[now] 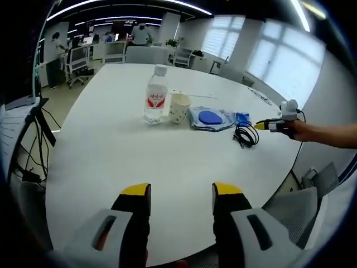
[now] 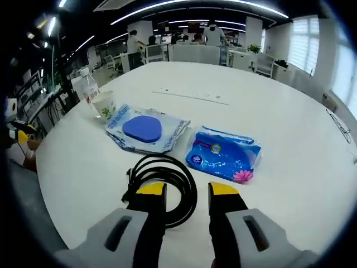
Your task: Arrange the tabletop items into an orderly group along one side of the table until the central work area is clear of visible clutter.
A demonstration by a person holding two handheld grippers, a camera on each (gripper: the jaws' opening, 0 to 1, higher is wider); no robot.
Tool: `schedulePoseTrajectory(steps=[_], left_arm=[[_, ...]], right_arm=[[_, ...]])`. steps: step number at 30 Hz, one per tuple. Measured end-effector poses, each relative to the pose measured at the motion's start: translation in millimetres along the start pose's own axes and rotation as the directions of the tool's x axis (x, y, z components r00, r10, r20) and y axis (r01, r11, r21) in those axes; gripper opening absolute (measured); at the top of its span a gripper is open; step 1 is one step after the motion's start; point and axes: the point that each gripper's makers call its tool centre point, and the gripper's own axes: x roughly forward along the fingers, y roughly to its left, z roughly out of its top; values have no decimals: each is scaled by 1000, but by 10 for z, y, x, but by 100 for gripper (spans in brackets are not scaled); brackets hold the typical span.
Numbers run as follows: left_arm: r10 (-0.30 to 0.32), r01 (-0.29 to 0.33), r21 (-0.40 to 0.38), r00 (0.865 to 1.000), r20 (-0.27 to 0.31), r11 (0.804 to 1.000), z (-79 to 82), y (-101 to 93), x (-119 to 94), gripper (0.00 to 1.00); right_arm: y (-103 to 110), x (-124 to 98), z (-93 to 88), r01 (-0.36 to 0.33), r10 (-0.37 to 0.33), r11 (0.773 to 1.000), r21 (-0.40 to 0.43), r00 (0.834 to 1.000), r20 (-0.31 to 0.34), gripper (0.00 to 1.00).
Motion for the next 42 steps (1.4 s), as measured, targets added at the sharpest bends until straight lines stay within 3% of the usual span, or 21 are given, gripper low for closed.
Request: schedulePoseTrajectory(steps=[11, 18, 29, 42], left_arm=[[-36, 36, 33, 999, 15, 999, 77, -13, 83, 48], [-71, 70, 84, 997, 9, 994, 54, -73, 120, 55], [-83, 82, 71, 996, 9, 994, -40, -49, 85, 55], [-94, 93, 58, 995, 16, 994, -89, 45, 21, 55]], right_arm=[[312, -389, -42, -35, 36, 999, -21, 997, 73, 48], [481, -495, -124, -61, 62, 998, -15, 993, 96, 56], [848, -554, -287, -91, 91, 996, -8, 993, 75, 58], [1048, -548, -336, -92, 92, 996, 14, 994, 57, 56]])
